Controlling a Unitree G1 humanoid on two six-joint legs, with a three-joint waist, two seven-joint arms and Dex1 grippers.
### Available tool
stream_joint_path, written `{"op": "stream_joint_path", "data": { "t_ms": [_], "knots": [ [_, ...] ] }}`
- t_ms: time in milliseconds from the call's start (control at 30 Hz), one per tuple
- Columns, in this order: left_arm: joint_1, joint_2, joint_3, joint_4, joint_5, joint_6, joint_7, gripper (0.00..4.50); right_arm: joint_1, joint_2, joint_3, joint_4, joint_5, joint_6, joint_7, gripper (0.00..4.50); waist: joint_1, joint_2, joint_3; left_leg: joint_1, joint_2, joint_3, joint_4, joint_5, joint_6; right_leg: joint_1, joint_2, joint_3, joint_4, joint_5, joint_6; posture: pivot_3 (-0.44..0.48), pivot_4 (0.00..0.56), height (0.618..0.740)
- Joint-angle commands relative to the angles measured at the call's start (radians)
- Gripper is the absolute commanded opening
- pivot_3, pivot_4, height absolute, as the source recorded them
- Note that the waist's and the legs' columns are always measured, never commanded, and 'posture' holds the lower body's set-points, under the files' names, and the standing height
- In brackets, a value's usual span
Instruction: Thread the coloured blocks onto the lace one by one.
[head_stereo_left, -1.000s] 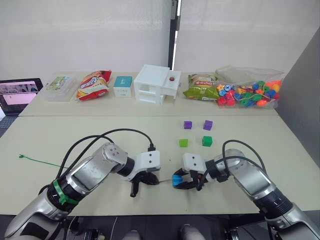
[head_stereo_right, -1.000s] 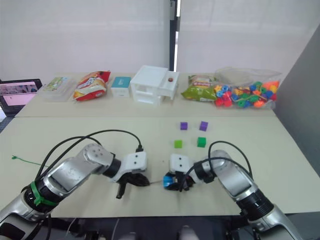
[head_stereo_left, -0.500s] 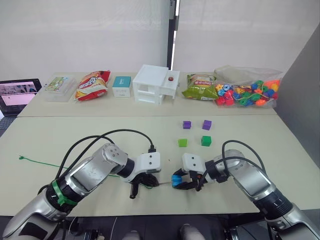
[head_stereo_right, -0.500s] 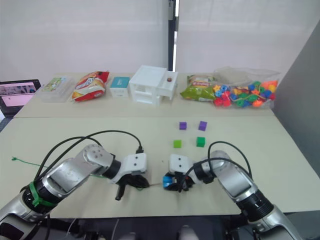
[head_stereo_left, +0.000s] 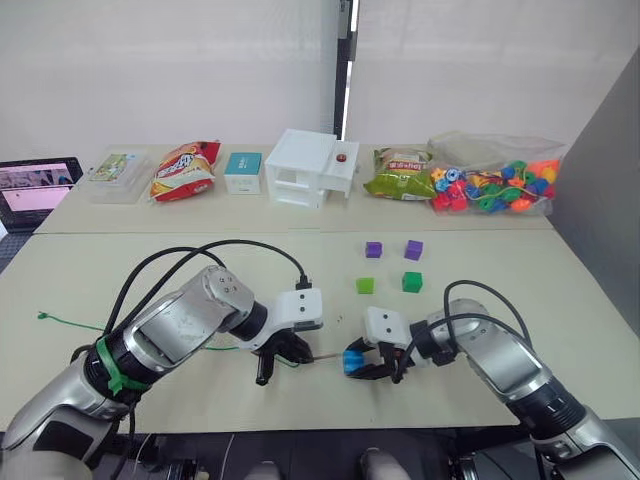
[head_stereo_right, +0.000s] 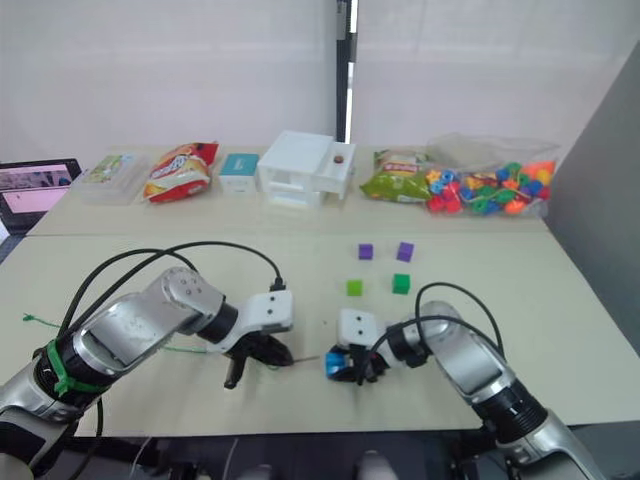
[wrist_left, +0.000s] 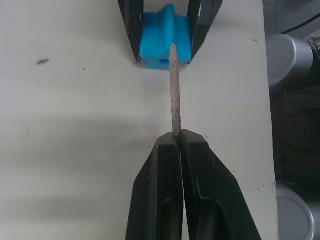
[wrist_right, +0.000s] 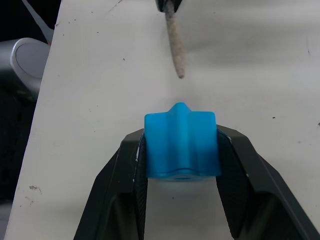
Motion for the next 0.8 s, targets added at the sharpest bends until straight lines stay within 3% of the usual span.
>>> {"op": "stream_joint_path", "data": {
  "t_ms": [33,467,800],
  "knots": [
    [-0.027,0.036,-0.056,-0.013,0.044,-0.023,-0.01,0.0,0.015,0.001,0.017,-0.03,0.008,0.007,0.003,1.37,-0.001,0.0,0.0,0.0,0.0,0.0,0.0,0.0,0.0,0.0,0.0,0.0,0.0,0.0,0.0,0.0,0.15,0.74],
    [-0.101,-0.009,-0.165,0.052,0.075,0.016,-0.004,0.0,0.025,-0.007,0.011,-0.061,0.014,0.026,-0.004,1.37,-0.001,0.0,0.0,0.0,0.0,0.0,0.0,0.0,0.0,0.0,0.0,0.0,0.0,0.0,0.0,0.0,0.15,0.74],
    [-0.113,-0.056,-0.176,0.071,0.082,0.028,0.012,0.0,0.029,-0.008,0.008,-0.083,0.018,0.045,-0.01,1.37,-0.001,0.0,0.0,0.0,0.0,0.0,0.0,0.0,0.0,0.0,0.0,0.0,0.0,0.0,0.0,0.0,0.15,0.74]
  ]
}}
